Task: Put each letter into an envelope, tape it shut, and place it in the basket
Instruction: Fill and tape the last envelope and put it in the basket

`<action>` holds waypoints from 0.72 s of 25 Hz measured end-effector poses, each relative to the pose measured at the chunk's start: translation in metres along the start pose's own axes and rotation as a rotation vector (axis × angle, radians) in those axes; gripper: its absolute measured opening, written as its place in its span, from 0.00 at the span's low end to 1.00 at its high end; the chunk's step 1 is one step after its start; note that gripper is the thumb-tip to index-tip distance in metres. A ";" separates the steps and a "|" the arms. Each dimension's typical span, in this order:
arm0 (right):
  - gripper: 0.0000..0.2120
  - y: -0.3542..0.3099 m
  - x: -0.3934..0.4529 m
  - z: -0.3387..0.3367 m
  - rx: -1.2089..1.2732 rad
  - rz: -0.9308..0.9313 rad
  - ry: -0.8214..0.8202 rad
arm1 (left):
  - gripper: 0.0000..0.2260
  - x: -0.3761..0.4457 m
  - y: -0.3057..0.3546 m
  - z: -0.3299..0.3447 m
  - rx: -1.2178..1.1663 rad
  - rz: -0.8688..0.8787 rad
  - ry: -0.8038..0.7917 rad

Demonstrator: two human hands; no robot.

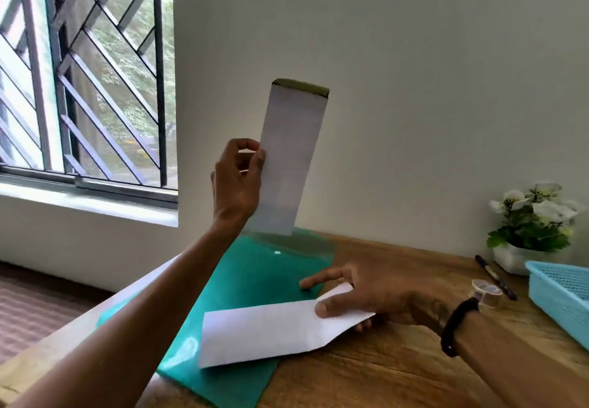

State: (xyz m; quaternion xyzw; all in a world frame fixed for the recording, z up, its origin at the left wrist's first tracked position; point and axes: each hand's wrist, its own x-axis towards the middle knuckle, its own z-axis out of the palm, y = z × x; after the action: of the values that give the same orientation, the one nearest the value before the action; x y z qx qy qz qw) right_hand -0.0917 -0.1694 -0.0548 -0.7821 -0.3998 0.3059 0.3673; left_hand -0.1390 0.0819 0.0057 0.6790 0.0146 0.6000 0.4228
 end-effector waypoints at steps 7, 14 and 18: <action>0.19 0.042 -0.075 -0.022 0.233 0.018 0.436 | 0.12 -0.030 0.007 0.012 0.305 -0.054 -0.281; 0.18 0.089 -0.148 -0.030 0.216 -0.065 1.231 | 0.15 -0.055 0.008 0.019 0.531 -0.055 -0.695; 0.19 0.089 -0.147 -0.021 0.185 -0.061 1.297 | 0.42 -0.085 0.018 0.018 0.776 0.010 -1.079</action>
State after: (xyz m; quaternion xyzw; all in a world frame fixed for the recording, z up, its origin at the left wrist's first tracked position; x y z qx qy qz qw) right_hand -0.1124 -0.3378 -0.0889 -0.7614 -0.0914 -0.2055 0.6080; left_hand -0.1562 0.0153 -0.0510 0.9872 0.0126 0.1289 0.0929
